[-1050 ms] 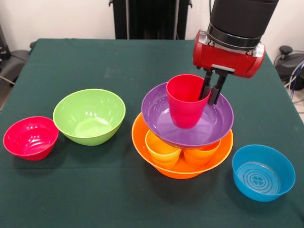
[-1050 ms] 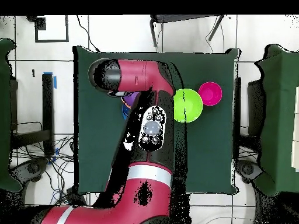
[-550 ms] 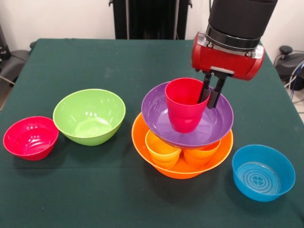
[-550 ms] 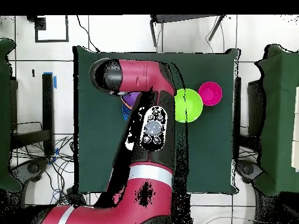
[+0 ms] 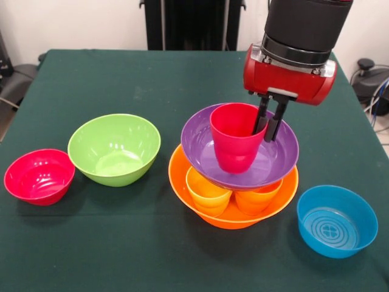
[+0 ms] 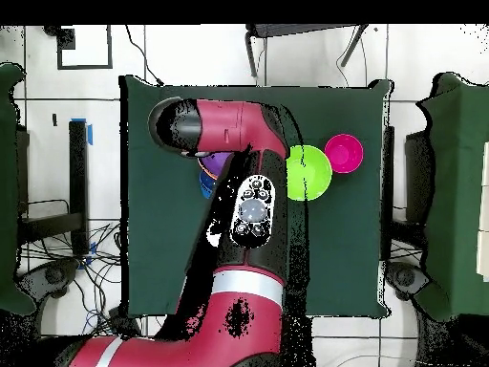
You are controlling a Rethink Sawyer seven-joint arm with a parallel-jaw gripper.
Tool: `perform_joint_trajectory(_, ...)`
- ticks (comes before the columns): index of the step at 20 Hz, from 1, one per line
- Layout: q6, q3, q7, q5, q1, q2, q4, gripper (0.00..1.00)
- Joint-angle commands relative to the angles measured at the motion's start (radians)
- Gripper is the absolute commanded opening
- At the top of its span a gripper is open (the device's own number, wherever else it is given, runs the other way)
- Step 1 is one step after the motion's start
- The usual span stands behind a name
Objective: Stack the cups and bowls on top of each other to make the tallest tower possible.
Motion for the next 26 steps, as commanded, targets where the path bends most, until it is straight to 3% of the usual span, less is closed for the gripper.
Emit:
perform_joint_trajectory(1,-0.016,0.111,0.077,0.016,-0.013,0.025,0.118,0.00)
perform_joint_trajectory(14,-0.070,0.101,0.087,0.002,-0.006,0.021,0.145,0.00)
perform_joint_trajectory(15,-0.092,0.100,0.086,-0.003,-0.006,0.020,0.149,1.00)
perform_joint_trajectory(18,-0.124,0.114,0.075,-0.003,-0.015,0.013,0.163,1.00)
perform_joint_trajectory(26,-0.092,0.083,0.113,0.006,0.012,0.010,0.170,1.00)
